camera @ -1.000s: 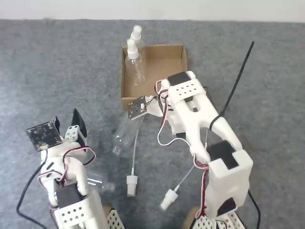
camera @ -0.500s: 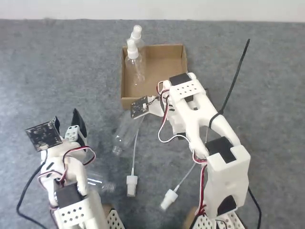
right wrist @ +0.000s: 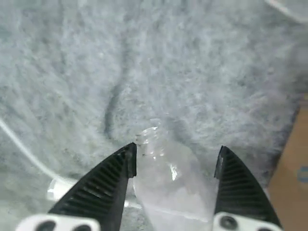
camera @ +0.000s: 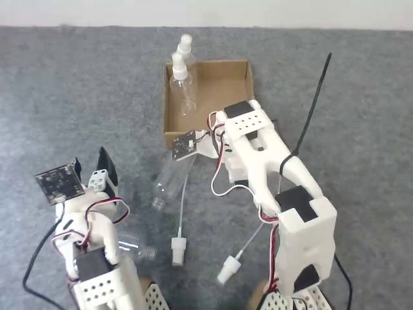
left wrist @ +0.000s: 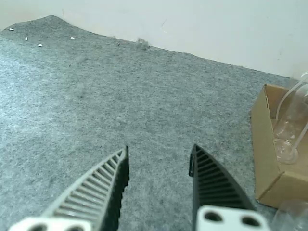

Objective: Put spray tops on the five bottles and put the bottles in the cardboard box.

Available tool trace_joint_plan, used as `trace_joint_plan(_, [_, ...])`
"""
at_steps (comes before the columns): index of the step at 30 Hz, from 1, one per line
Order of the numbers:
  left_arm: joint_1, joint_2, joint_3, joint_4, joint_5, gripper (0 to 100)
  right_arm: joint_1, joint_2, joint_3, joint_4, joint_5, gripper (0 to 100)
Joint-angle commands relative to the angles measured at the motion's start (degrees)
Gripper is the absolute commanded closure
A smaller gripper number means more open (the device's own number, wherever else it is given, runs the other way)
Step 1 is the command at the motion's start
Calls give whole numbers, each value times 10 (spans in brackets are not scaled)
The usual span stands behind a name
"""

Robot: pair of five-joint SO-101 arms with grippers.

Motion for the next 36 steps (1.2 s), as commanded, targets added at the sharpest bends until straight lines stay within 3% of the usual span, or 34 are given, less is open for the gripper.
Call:
trace_joint_plan(1, [-3, -10, -7, -4, 0, 804, -4, 1, 18, -48, -11, 781])
trace_joint_plan(15, [-3, -10, -7, -4, 0, 804, -54, 1, -4, -77, -156, 782])
trace_joint_plan(24, [-3, -10, -7, -4, 0, 804, -54, -51, -40, -7, -149, 777])
trace_joint_plan(29, [-3, -10, -7, -4, 0, 804, -49, -88, -38, 49, -110, 690])
trace_joint_plan(36, [-3, -9, -7, -4, 0, 804, -35, -102, -37, 91, -60, 690])
